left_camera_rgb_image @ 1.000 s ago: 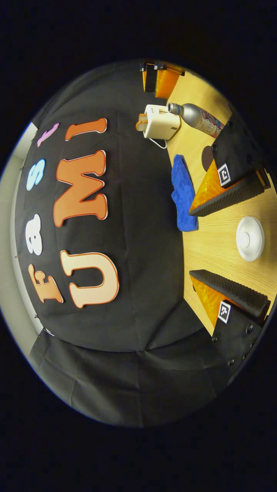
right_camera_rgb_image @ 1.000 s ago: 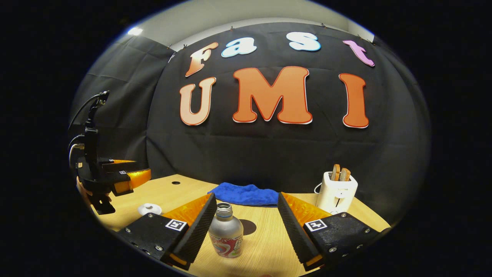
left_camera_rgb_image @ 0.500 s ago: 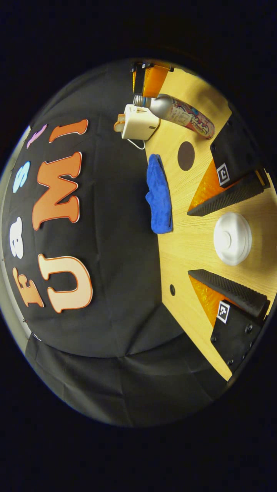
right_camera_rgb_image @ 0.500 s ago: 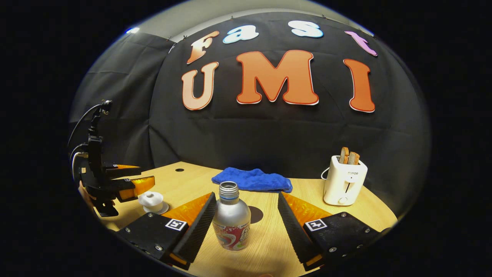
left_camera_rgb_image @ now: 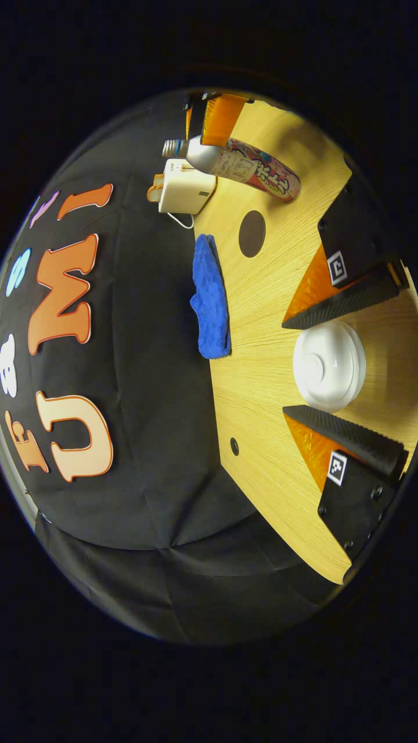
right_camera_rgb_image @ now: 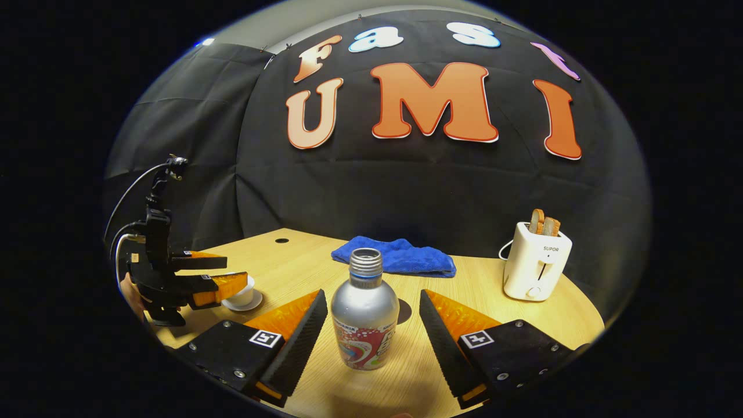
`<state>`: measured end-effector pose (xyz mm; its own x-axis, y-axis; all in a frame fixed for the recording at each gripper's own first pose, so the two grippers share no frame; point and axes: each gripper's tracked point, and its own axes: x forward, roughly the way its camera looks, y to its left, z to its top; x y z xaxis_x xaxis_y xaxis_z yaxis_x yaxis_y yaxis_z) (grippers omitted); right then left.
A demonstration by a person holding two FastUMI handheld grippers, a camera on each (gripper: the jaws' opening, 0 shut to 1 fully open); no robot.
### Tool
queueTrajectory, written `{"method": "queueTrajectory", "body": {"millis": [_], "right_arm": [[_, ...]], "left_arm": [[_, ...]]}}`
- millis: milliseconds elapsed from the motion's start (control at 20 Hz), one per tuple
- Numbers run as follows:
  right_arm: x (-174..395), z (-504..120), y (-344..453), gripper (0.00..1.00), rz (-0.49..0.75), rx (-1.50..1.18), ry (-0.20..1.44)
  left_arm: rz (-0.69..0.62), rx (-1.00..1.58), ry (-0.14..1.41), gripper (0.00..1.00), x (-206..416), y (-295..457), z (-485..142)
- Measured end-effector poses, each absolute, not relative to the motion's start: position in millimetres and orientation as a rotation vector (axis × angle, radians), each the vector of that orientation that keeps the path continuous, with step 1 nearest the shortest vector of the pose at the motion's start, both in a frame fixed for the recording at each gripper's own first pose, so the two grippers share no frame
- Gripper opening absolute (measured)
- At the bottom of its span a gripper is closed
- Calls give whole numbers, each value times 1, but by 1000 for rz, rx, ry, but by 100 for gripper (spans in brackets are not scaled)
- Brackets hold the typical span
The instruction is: Open the teacup lid with one hand, grasp the water bottle and pour water into the teacup with the other hand; after pouring, place the water bottle on the coaster and then close the teacup lid.
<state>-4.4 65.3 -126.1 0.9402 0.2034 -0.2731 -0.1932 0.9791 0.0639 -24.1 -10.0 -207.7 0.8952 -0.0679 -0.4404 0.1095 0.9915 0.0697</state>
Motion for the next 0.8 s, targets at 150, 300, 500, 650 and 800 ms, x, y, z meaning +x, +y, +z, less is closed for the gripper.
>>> {"method": "queueTrajectory", "body": {"millis": [150,300,500,650,800], "right_arm": [[-3,-132,68,96,211,36,296],[-2,-135,69,96,213,38,303],[-2,-138,71,96,217,38,311],[-1,-142,70,96,215,31,319],[0,-146,70,96,216,30,327]], "left_arm": [[-97,87,470,75,-24,-12,-213],[-100,77,472,62,-22,-14,-217],[-97,77,468,51,-21,-15,-214],[-74,75,448,55,-18,-10,-209],[-78,75,450,37,-19,-11,-212]]}}
